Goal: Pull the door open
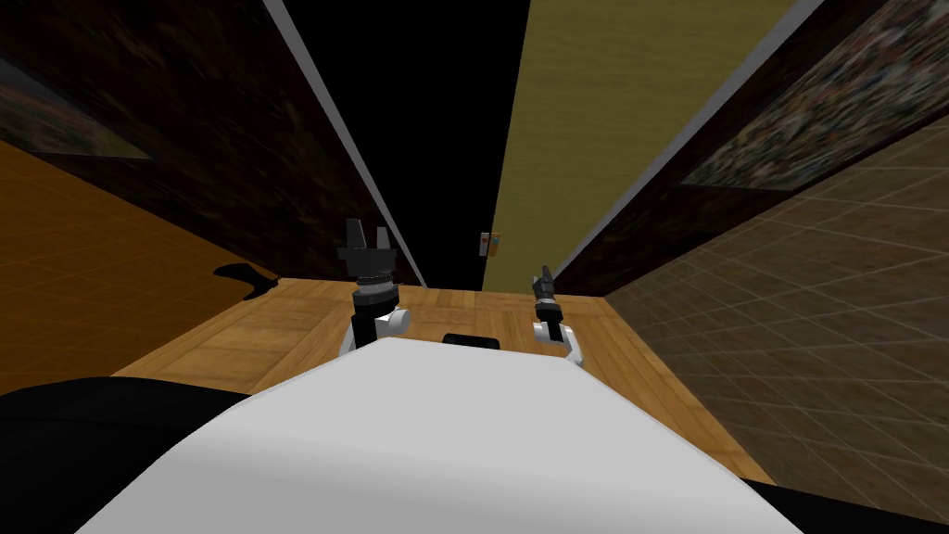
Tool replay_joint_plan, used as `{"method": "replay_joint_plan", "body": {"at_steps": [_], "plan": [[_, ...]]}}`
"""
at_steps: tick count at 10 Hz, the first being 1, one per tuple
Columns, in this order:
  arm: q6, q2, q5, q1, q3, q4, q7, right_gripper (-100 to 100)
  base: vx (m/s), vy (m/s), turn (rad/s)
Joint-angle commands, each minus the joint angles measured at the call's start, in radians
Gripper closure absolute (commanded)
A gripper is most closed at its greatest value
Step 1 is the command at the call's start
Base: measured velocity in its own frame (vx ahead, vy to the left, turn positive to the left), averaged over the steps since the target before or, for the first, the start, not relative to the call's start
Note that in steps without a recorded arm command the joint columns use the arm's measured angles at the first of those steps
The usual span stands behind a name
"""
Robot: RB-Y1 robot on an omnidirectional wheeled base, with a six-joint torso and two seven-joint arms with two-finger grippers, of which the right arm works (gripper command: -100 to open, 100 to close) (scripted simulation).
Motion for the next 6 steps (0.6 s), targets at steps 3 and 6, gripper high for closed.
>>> {"method": "replay_joint_plan", "body": {"at_steps": [3,6], "plan": [[0.005,0.004,0.024,-0.028,-0.007,0.065,-0.021,-100,0.130,0.049,0.046],[0.010,0.010,0.051,-0.059,-0.016,0.139,-0.044,-100,0.135,0.035,0.064]]}}
